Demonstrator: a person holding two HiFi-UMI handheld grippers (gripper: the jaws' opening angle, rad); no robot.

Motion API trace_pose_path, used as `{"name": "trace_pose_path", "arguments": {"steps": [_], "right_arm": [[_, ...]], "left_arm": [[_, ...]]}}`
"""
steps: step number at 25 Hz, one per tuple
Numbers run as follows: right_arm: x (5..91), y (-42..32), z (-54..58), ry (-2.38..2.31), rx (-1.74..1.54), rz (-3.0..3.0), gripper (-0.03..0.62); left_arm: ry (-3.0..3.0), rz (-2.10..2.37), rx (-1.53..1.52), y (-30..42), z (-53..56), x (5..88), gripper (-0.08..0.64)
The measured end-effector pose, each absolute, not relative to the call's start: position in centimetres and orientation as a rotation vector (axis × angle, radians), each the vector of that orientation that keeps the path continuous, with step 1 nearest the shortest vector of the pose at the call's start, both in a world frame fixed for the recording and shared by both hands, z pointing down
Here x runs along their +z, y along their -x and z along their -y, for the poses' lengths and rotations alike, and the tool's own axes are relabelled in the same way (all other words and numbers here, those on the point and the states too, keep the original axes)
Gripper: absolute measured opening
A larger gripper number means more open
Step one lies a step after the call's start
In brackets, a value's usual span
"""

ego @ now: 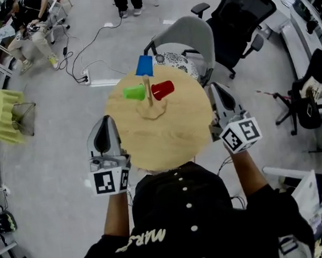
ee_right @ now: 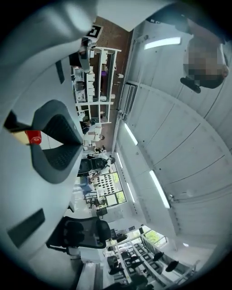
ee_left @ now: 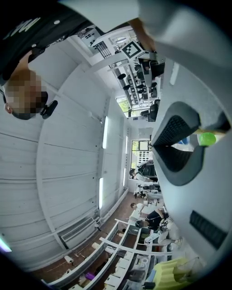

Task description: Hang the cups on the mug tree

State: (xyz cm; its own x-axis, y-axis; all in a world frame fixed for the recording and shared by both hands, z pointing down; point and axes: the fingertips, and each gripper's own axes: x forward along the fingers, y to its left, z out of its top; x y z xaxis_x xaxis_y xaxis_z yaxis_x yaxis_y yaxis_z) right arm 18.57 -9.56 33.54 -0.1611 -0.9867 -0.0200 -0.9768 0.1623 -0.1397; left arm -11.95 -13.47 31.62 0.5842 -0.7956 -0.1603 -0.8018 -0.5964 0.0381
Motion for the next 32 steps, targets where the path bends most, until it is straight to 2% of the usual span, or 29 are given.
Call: {"name": "trace_pose_path", "arguments": {"steps": [14,32], "right_arm": [[29.3,-22.5,5.0,2.033,0.084,-2.217,-0.009],[29.7,-21.5,4.8,2.015,0.106,-2.264,-0.008]], "left_arm": [[2.667,-1.524,0.231,14.2,11.4,29.1,-0.006],[2.635,-1.534,0.22,14.3,10.1,29.2,-0.006]]}}
